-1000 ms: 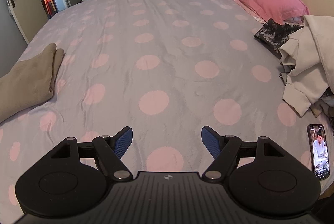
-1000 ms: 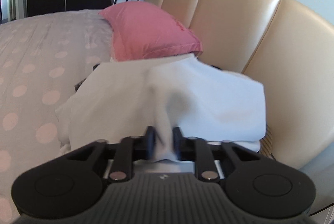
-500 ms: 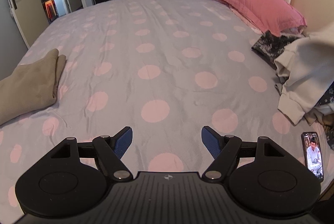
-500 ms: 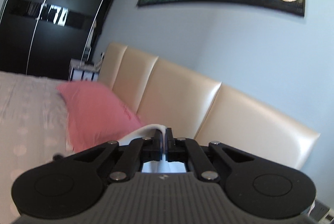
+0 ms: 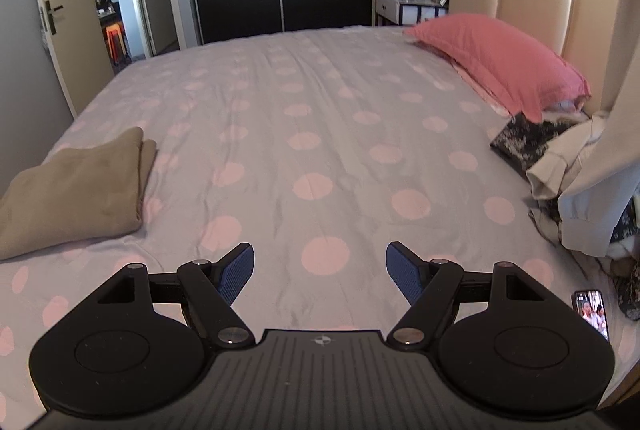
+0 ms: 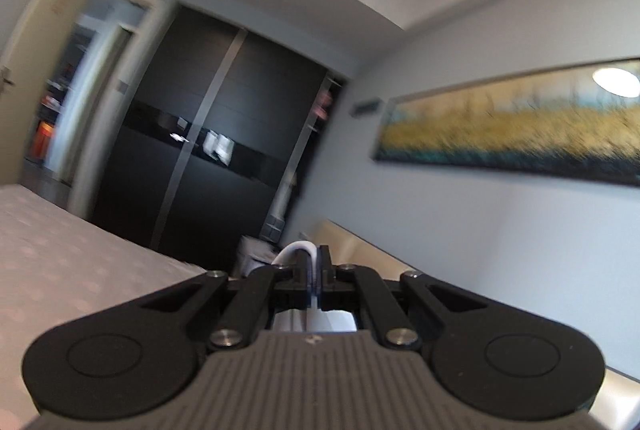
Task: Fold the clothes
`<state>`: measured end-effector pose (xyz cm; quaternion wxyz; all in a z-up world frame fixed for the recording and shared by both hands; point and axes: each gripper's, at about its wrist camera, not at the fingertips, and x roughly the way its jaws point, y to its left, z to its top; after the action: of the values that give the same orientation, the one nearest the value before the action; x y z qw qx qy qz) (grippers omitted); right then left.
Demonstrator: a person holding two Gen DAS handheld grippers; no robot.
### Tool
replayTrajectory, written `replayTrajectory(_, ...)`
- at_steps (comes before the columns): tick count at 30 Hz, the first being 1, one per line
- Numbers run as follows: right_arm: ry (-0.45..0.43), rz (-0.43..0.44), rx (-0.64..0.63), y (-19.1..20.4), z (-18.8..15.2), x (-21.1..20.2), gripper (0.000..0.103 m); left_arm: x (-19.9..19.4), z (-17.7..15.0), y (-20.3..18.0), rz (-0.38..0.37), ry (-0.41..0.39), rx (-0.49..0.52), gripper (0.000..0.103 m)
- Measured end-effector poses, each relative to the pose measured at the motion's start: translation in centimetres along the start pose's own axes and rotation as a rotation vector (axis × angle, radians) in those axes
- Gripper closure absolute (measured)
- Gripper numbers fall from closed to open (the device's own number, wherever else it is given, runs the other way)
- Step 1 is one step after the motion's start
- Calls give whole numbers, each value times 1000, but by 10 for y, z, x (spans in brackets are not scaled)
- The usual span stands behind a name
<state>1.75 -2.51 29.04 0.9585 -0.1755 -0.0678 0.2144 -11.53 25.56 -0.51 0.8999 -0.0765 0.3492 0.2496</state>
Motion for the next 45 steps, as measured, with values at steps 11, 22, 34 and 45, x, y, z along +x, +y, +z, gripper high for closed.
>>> replayTrajectory(11,22,429,131,111,1,-41,100,-44,-4,48,93,-74,-64,30)
replayTrajectory(22,478,772,172,234,-143,-59,99,-56,-21,64,139,-35,-47,30)
replayTrajectory(34,656,956,147,236,-249,-86,32,-23,-43,37,86,75,46,30)
replayTrajectory(45,761,1034,160,261,-293,-57,58,33,-67,37,53,207,61,30)
